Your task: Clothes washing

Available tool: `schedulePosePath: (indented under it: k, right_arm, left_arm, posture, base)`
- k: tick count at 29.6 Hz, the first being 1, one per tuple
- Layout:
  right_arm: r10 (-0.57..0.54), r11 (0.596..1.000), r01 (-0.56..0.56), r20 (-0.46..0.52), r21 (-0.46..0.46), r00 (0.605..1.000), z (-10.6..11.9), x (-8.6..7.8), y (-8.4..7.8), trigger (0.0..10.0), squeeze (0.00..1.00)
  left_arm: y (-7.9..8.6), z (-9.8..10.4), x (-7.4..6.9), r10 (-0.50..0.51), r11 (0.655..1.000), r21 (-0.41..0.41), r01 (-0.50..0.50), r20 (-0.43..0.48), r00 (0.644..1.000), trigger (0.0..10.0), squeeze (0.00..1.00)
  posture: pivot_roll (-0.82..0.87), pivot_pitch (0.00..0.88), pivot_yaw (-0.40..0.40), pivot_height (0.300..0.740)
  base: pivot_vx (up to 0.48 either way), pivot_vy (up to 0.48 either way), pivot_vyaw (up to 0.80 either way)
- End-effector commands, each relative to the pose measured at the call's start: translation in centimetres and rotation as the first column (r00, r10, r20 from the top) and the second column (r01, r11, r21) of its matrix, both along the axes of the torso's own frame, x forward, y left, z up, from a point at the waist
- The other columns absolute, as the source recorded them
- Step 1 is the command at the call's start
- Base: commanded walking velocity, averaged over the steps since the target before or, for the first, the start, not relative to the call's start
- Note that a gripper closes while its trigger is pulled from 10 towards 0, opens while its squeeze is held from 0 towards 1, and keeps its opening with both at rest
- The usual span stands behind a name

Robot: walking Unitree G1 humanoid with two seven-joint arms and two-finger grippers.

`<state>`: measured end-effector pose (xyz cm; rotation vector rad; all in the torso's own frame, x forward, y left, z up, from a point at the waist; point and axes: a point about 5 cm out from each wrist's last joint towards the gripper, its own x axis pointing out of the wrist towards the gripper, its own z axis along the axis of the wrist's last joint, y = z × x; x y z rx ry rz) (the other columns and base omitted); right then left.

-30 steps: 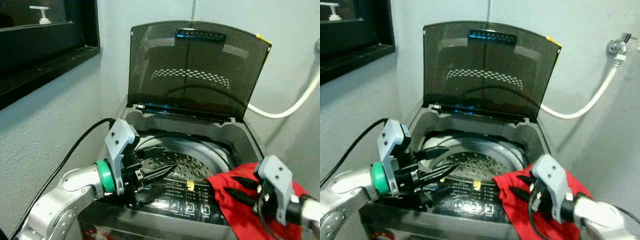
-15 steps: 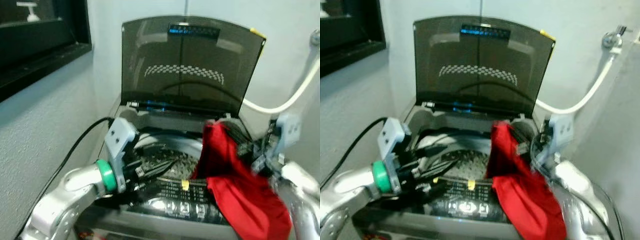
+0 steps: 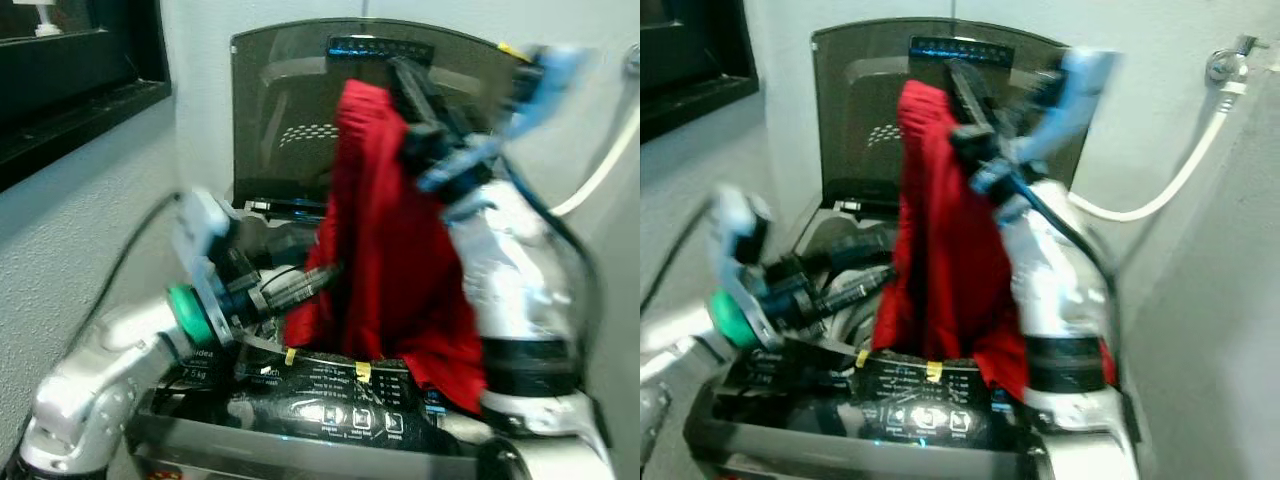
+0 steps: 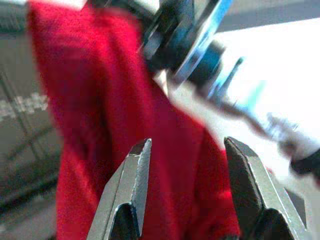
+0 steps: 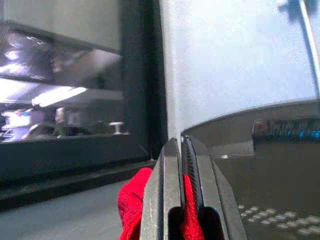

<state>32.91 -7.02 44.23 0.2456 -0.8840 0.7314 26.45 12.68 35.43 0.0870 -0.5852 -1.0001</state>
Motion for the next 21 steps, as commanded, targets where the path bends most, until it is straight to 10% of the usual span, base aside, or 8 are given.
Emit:
schedulePosePath:
  k: [1,3,4,10,13,21]
  right_arm:
    - [0.002,1.000,-0.003,0.042,0.020,0.999,0.9,-0.3,0.7,0.0,0.00]
    - [0.001,1.000,-0.001,0.021,0.023,1.000,0.4,0.1,1.0,1.8,0.00]
    - [-0.023,0.999,0.023,0.004,-0.048,1.000,-1.0,0.6,1.1,10.0,0.00]
    - [-0.247,0.906,0.213,-0.050,-0.365,0.968,-7.5,3.0,-0.3,10.0,0.00]
    - [-0.497,0.757,0.377,-0.095,-0.534,0.862,-11.1,4.9,-4.3,10.0,0.00]
    - [-0.498,0.798,0.269,-0.340,-0.539,0.798,-13.9,5.4,-7.3,10.0,0.00]
  left_arm:
    - [0.1,0.3,-0.6,-0.016,1.000,-0.007,0.016,0.024,1.000,10.0,0.00]
    - [0.0,-0.1,-0.5,0.012,1.000,0.007,-0.012,0.015,1.000,10.0,0.00]
    - [-0.1,-0.9,-0.4,0.044,0.998,0.046,-0.045,0.004,0.999,10.0,0.00]
    - [-0.1,-3.0,-0.7,0.103,0.988,0.121,-0.098,-0.037,0.994,10.0,0.00]
    - [0.0,-3.8,-1.1,0.117,0.985,0.135,-0.108,-0.062,0.991,10.0,0.00]
    - [0.5,-4.0,-0.2,0.182,0.979,0.111,-0.170,-0.107,0.977,10.0,0.00]
  posture:
    - [0.05,0.119,-0.017,0.740]
    - [0.07,0.119,-0.030,0.740]
    - [0.08,0.117,-0.042,0.740]
    - [0.10,0.117,-0.063,0.740]
    - [0.11,0.115,-0.076,0.740]
    - [0.12,0.107,-0.060,0.740]
  base:
    - [0.000,0.000,0.00]
    - [0.000,0.000,0.00]
    - [0.000,0.000,0.00]
    - [0.000,0.000,0.00]
    - [0.000,0.000,0.00]
    - [0.000,0.000,0.00]
